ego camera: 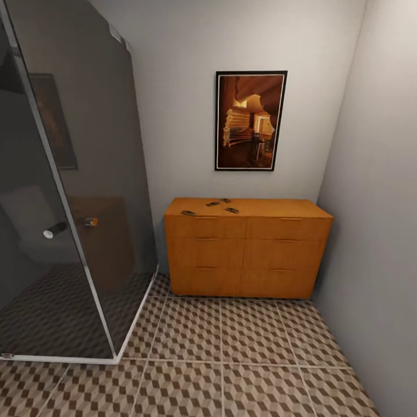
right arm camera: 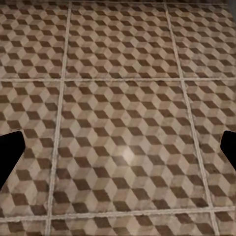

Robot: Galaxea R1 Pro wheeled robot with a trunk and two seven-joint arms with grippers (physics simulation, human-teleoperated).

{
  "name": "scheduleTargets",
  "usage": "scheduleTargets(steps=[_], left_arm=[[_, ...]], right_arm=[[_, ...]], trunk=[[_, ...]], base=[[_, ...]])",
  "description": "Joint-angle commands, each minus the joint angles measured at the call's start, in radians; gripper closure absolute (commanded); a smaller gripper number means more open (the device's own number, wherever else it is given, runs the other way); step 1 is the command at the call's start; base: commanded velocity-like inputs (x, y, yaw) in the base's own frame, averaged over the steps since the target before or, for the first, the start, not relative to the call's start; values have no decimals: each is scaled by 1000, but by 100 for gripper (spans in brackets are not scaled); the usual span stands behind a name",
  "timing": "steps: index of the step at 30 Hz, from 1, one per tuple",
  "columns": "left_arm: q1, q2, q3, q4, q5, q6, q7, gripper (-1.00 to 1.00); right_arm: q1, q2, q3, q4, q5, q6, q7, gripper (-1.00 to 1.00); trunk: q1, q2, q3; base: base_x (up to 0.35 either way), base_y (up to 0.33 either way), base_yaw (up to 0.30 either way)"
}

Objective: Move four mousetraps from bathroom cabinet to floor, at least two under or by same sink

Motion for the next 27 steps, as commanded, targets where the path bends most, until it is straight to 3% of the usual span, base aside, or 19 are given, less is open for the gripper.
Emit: scheduleTargets(steps=[1,27], left_arm=[[0,0,1,-1,1,-1,0,-100],[0,0,1,-1,1,-2,0,-100]], right_arm=[[-1,0,1,1,1,-3,-4,-100],[-1,-1,1,1,2,-4,-3,-100]], trunk=[[1,0,-1],[1,0,-1]], base=[[336,-5,0],[341,0,0]])
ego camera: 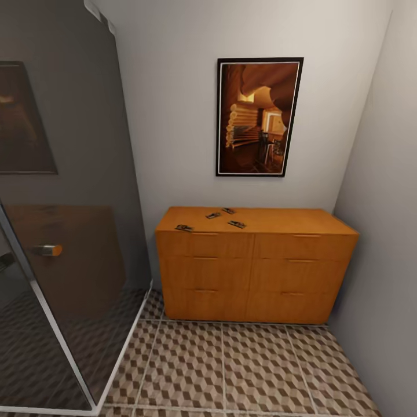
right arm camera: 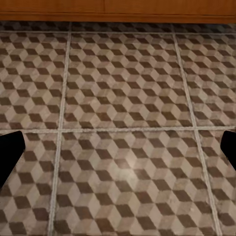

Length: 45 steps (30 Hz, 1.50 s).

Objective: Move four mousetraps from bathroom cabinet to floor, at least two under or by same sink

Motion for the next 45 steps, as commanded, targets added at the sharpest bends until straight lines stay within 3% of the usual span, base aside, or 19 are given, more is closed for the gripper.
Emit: scheduleTargets(steps=[1,11,45], left_arm=[[0,0,1,-1,1,-1,0,-100],[0,0,1,-1,-1,-2,0,-100],[0,1,0,-1,-1,-2,0,-100]], right_arm=[[0,0,1,1,0,-3,-4,-100],[0,0,1,1,0,-3,-4,-100],[0,0,1,1,0,-3,-4,-100]], trunk=[[1,0,-1],[1,0,-1],[1,0,-1]], base=[[327,0,0],[198,0,0],[6,0,0]])
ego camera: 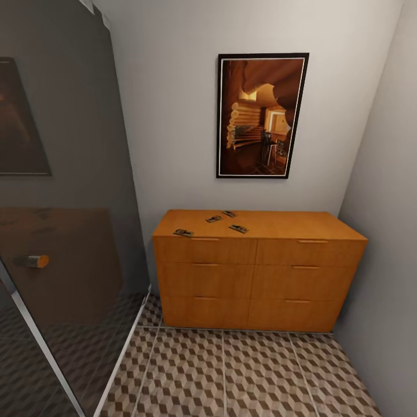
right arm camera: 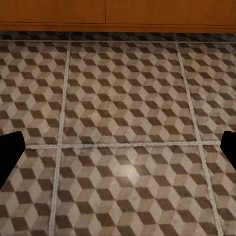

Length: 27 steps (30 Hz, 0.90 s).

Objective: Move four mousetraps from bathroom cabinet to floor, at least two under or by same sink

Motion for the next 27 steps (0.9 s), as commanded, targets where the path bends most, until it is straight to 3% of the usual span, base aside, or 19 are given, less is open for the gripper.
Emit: scheduleTargets(steps=[1,27], left_arm=[[0,0,1,-1,0,-1,0,-100],[0,-1,1,1,0,-1,0,-100]], right_arm=[[-1,0,1,1,0,-3,-4,-100],[-1,4,2,34,5,-81,-5,-100]], trunk=[[0,0,-1],[0,0,-1]], base=[[0,0,0],[0,0,0]])
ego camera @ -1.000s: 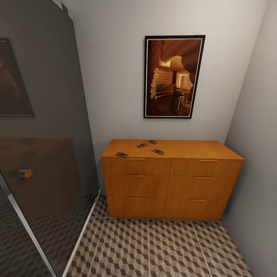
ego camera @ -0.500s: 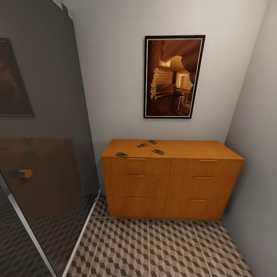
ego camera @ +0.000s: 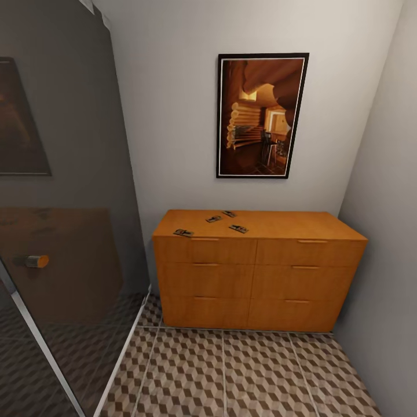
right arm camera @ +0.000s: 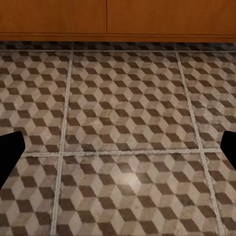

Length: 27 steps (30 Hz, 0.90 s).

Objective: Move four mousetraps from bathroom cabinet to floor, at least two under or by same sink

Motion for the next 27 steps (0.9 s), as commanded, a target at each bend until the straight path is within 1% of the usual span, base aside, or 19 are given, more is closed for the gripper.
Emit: scheduleTargets(steps=[1,12,27], left_arm=[[0,0,1,-1,0,-1,0,-100],[0,0,1,2,0,-1,0,-100],[0,-1,2,4,0,-1,0,-100]], right_arm=[[-1,0,1,1,1,-3,-4,-100],[-1,-4,1,14,2,-6,-3,-100],[-1,-1,2,21,2,-6,-3,-100]], trunk=[[0,0,-1],[0,0,-1],[0,0,-1]], base=[[0,0,0],[0,0,0],[0,0,0]])
